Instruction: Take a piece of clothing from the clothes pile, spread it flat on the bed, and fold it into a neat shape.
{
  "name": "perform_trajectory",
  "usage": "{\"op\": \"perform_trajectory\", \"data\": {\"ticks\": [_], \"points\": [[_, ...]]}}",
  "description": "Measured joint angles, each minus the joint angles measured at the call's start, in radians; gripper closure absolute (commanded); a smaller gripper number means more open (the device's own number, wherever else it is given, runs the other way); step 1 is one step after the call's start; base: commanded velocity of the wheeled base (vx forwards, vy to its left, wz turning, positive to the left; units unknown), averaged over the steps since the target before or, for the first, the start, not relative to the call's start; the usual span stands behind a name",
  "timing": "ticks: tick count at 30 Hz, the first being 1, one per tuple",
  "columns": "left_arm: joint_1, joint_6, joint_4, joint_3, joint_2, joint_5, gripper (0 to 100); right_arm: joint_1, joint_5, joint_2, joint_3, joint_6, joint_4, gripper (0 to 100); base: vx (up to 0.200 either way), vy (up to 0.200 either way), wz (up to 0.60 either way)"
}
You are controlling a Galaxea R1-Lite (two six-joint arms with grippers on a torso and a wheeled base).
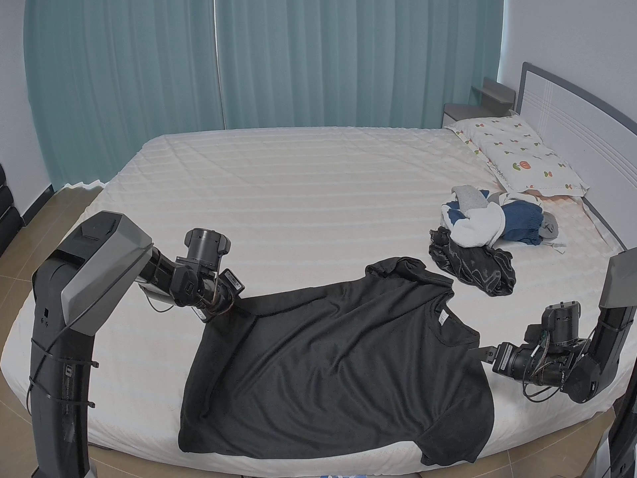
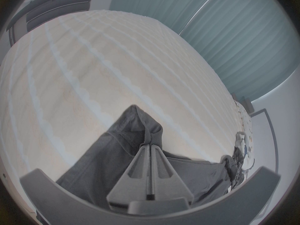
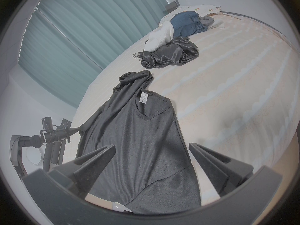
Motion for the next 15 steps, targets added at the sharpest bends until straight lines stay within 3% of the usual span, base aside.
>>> {"op": "perform_trajectory", "data": {"ticks": [15], "points": [[0.053, 0.001, -0.144, -0.087, 0.04, 0.001, 100, 0.001, 0.001, 0.0, -0.001, 0.0, 0.0, 0, 0.0, 0.0, 0.0]]}}
